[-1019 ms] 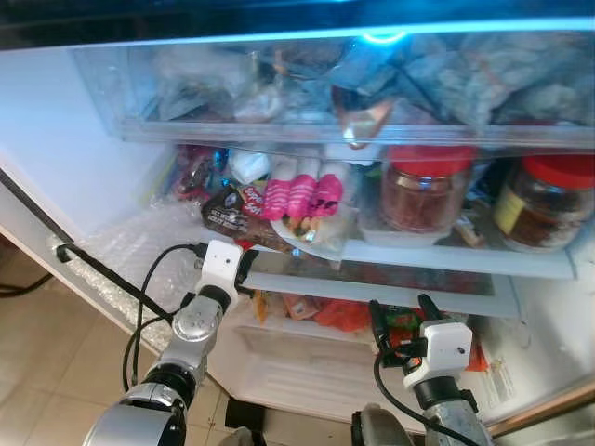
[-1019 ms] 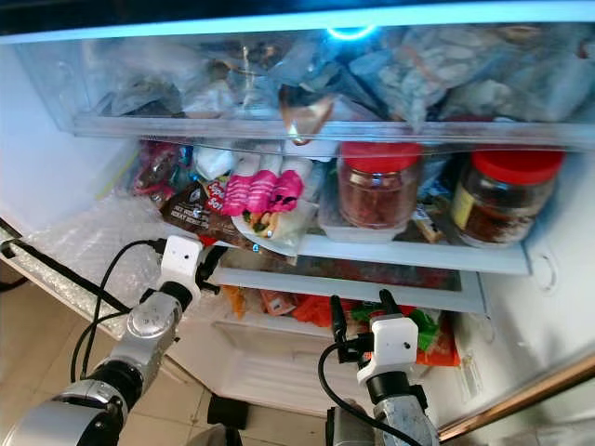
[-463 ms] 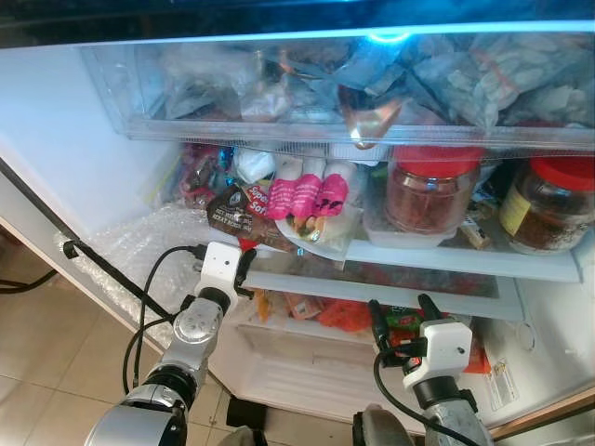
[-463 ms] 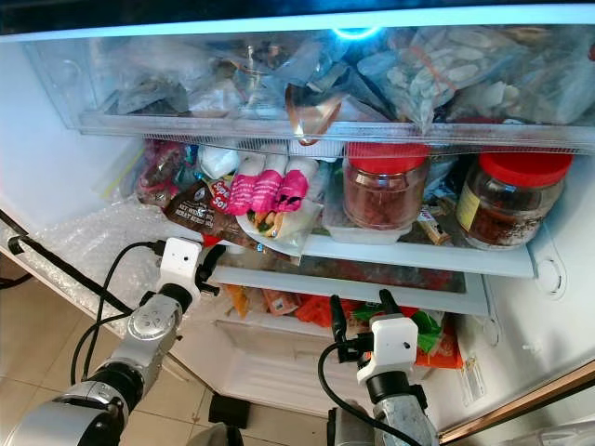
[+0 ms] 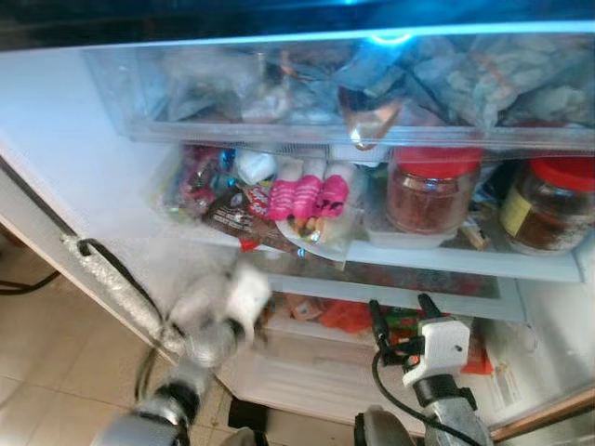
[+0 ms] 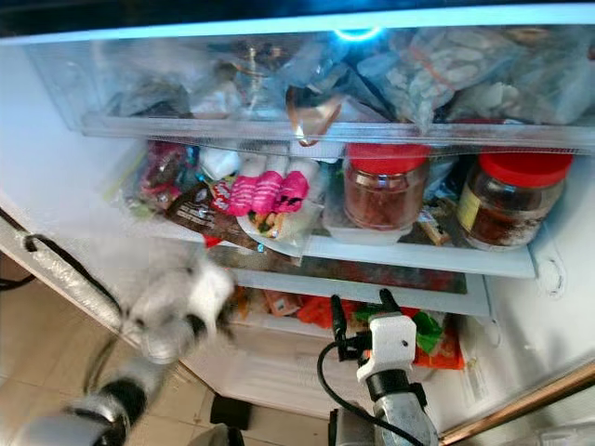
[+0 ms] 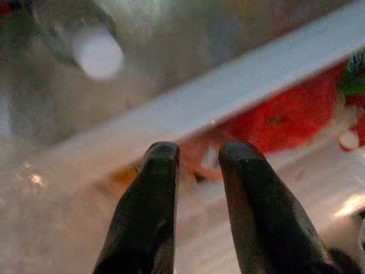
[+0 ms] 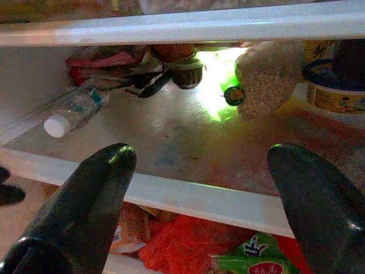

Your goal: Restocking fridge

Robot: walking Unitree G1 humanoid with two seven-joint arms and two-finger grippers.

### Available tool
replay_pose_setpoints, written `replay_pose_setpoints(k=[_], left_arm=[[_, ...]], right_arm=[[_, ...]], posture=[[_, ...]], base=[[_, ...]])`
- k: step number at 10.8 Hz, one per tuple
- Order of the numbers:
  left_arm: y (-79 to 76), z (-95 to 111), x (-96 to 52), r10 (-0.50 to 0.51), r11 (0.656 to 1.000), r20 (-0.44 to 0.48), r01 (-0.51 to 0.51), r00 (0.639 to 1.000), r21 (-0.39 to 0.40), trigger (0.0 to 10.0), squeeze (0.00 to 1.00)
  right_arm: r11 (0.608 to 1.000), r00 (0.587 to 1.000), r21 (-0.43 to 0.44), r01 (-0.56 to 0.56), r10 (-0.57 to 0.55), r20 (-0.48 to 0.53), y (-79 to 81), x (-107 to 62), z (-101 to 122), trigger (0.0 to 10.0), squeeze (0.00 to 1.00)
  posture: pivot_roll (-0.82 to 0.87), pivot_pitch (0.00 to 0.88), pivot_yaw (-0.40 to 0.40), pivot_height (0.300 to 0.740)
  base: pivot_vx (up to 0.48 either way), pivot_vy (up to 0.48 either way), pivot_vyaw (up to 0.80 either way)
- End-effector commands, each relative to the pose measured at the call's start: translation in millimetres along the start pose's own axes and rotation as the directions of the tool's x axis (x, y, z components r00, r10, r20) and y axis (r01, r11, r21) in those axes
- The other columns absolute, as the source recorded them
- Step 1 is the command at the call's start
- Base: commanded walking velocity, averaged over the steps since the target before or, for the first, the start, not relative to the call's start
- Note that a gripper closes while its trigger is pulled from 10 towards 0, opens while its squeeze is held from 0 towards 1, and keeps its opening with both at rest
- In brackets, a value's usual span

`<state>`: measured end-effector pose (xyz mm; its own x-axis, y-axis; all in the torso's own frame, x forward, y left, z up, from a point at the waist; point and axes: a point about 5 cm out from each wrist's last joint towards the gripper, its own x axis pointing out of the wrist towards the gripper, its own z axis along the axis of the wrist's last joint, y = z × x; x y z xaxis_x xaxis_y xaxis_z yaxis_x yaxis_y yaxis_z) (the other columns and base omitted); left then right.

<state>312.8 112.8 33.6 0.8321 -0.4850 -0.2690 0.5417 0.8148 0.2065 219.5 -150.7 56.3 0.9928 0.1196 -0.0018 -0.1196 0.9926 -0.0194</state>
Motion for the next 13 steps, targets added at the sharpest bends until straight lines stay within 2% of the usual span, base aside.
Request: replay_pose_setpoints(k=[1,6,7,8,9,10,12,13], left_arm=[[6.7,0,-1.7,0.008,1.0,-0.006,-0.008,1.0,0.018,10.0,0.0],[5.8,-2,-10.8,-0.005,1.0,0.078,0.006,0.997,-0.014,10.0,0.0],[6.9,-1,-14.2,0.009,1.0,0.11,-0.009,0.994,0.001,10.0,0.0],[12.9,3,-19.2,0.086,0.995,0.164,-0.092,0.983,0.029,10.0,0.0],[17.8,2,-24.5,0.174,0.985,0.191,-0.171,0.966,-0.03,10.0,0.0],[16.6,1,-28.2,0.199,0.98,0.215,-0.194,0.956,-0.044,10.0,0.0],[8.5,-3,-31.0,0.21,0.975,0.217,-0.189,0.953,-0.114,10.0,0.0],[2.5,-5,-30.9,0.176,0.981,0.204,-0.154,0.963,-0.122,10.0,0.0]], right_arm=[[1.0,1.0,-0.002,0.0,0.0,-0.014,0.7,-1.3,-4,10.0,0.0],[1.0,1.0,-0.005,0.008,-0.008,-0.017,-0.2,-1.3,-6,10.0,0.0],[1.0,1.0,-0.009,0.012,-0.012,-0.017,-1.7,-1.5,-6,10.0,0.0],[1.0,1.0,-0.015,0.022,-0.022,-0.015,-3.3,-1.6,-6,10.0,0.0],[0.999,0.999,-0.019,0.037,-0.037,-0.016,-4.7,-1.5,-6,10.0,0.0],[0.998,0.998,-0.021,0.055,-0.055,-0.016,-5.9,-1.5,-7,10.0,0.0],[0.995,0.995,-0.022,0.099,-0.1,-0.018,-11.9,-1.8,-9,10.0,0.0],[0.992,0.992,-0.026,0.123,-0.124,-0.023,-15.1,-1.7,-10,10.0,0.0]], posture=[[-0.23,0.047,0.13,0.66],[-0.23,0.052,0.129,0.66],[-0.23,0.051,0.129,0.66],[-0.23,0.051,0.128,0.66],[-0.23,0.053,0.127,0.66],[-0.23,0.052,0.125,0.66],[-0.22,0.051,0.125,0.66],[-0.22,0.052,0.125,0.66]], base=[[0.0,0.0,0.0],[0.0,0.0,0.0],[0.0,0.0,0.0],[0.0,0.0,0.0],[0.0,0.0,0.0],[0.0,0.0,0.0],[0.0,0.0,0.0],[0.0,0.0,0.0]])
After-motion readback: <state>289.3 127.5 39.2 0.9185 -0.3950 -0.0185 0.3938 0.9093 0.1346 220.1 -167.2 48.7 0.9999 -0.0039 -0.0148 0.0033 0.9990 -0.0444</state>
